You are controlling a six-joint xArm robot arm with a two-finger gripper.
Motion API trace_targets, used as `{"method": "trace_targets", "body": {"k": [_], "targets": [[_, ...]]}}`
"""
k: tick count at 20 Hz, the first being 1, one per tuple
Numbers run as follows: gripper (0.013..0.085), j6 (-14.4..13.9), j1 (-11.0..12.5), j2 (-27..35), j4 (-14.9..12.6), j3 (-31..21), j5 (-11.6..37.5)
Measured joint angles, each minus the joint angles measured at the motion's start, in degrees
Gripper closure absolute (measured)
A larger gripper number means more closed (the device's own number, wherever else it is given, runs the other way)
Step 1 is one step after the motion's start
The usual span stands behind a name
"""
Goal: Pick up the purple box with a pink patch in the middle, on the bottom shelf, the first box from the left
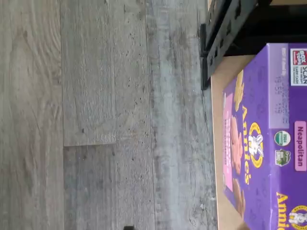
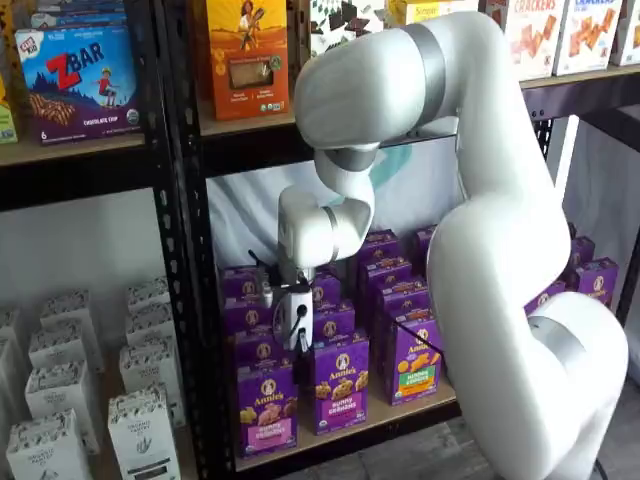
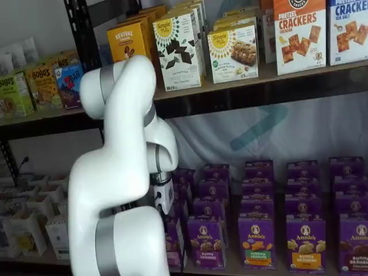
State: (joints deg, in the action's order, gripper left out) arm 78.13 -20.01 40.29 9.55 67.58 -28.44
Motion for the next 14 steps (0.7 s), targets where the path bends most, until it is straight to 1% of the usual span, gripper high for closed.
{"method": "trace_targets", "body": {"k": [1,2,3,4,9,14], "targets": [[0.013,0.21,0.0,-0.04,0.17,-0.29,0.99],[0.013,1.0,0.26,-0.24,0.68,-0.97,4.02],[0.013,1.58,0.66,-0.34,0.95,-0.92,5.36],[0.013,1.96,1.01,-0.33,1.03,-0.5,5.59],[0.013,1.86,1.92,0.51,0.01,1.88,4.65],[0.013,1.43,2.12,2.0,-0.6,4.51,2.72]]}}
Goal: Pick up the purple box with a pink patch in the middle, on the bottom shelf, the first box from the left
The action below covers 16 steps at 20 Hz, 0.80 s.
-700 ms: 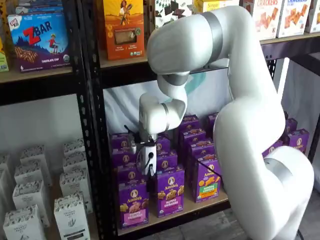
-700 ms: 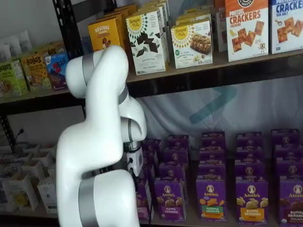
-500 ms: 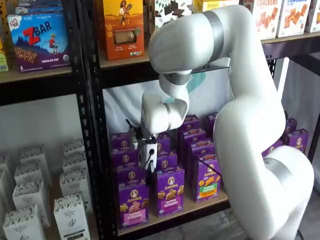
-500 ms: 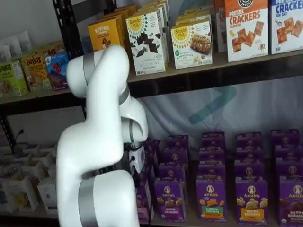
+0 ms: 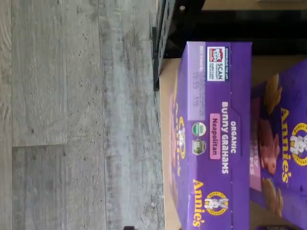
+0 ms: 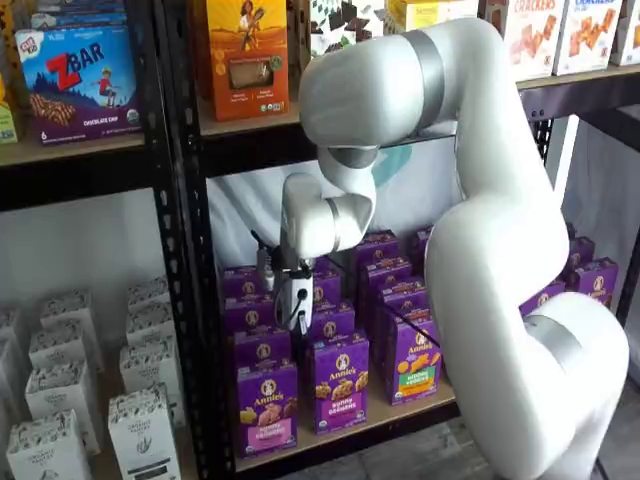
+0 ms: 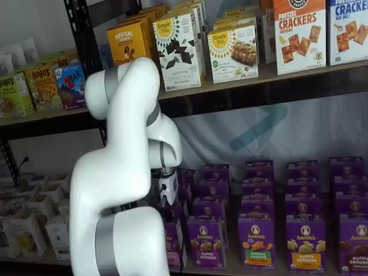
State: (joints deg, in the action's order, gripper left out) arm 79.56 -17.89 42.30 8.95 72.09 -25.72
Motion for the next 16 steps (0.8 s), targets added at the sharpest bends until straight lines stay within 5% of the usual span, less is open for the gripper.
{"method": "trace_targets", "body": {"k": [16], "targets": [[0.013,-3.83,-0.52,7.04,-3.73,8.04,-2.38]]}}
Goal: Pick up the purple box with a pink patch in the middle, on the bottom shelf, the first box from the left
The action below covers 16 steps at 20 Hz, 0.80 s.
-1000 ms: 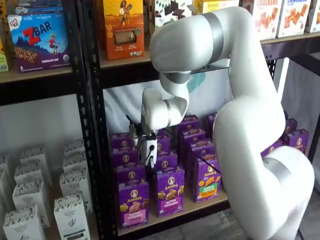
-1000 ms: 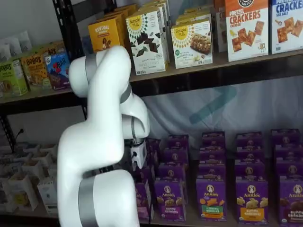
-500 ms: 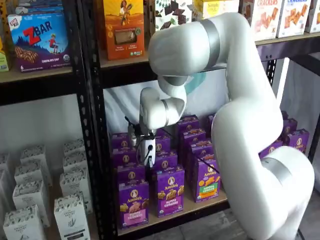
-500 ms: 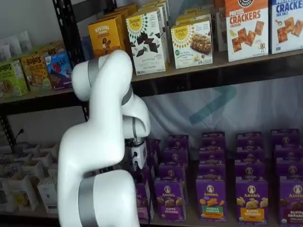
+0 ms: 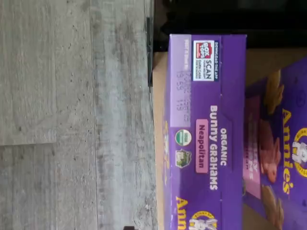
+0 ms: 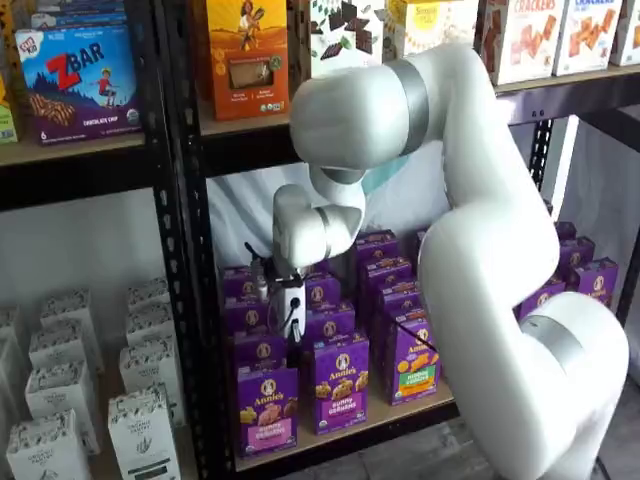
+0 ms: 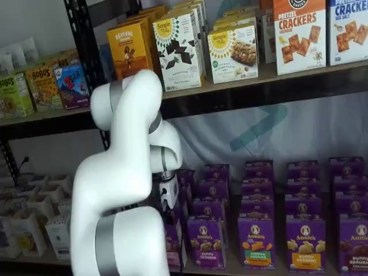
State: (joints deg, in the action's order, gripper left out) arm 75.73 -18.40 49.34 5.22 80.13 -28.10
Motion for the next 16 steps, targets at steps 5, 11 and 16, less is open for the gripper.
{"method": "trace_targets", "body": {"k": [5,11,16], "targets": [[0.013,-1.34,-0.47,1.89,-1.03,1.61,-0.04],[0.013,-2.47,-1.15,4.33,-1.59,3.5,-0.32],[0.013,-2.75,-1.3,5.67,-1.75,4.05,0.54]]}}
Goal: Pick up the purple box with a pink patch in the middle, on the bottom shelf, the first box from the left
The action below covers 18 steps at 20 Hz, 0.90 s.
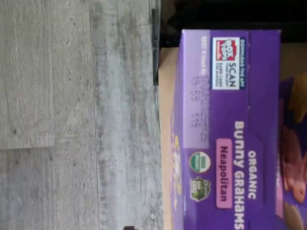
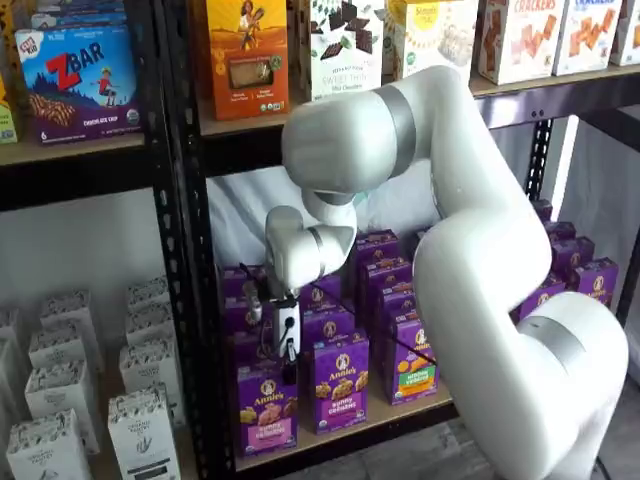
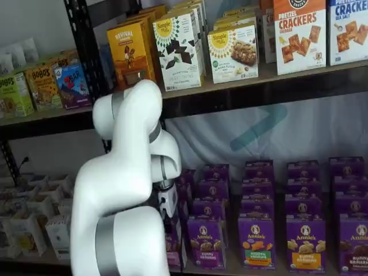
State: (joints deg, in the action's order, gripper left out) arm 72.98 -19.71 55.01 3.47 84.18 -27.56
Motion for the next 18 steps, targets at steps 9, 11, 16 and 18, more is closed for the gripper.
{"method": "trace_targets", "body": {"k": [9,11,16,18], "targets": [[0.013,-0.28,0.15,1.63,-0.5,1.06,-0.81],[0.013,-0.32,0.0,2.15,-0.38,1.45,-0.87],[0.013,0.09,-0.33,3.38,0.45,2.46,-0.59],[0.013,0.21,-0.48,3.86,0.73,2.84,-0.24]]}}
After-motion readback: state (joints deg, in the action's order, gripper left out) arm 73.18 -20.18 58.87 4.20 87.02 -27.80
